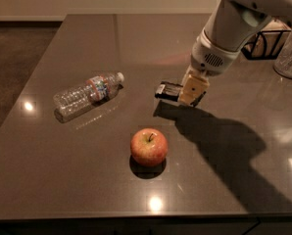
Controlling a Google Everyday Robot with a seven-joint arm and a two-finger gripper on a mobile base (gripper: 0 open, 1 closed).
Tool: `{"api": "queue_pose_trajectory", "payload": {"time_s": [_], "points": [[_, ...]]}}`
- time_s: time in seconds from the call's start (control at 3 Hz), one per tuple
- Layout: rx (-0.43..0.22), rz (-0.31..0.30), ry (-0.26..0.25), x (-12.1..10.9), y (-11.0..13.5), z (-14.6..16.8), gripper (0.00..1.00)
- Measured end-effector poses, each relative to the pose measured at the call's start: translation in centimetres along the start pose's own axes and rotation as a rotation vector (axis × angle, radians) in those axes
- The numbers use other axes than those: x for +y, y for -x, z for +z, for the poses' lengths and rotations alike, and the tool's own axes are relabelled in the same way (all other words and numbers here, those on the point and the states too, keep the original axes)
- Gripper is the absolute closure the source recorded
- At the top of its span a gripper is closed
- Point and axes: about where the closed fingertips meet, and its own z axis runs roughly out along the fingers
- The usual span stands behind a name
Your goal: Move rxbar chocolate near apple
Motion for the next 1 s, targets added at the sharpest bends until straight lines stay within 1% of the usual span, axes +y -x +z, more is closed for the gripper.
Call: {"api": "queue_pose_trajectory", "payload": {"time_s": [0.33,0.67,1.0], "points": [[0.049,-0.093,0.057,2.9,-1.4,1.0,1.00],[0.073,-0.115,0.113,4.7,-2.9,2.3,1.00],[0.067,-0.105,0.149,5.7,-3.5,3.2,0.84]]}}
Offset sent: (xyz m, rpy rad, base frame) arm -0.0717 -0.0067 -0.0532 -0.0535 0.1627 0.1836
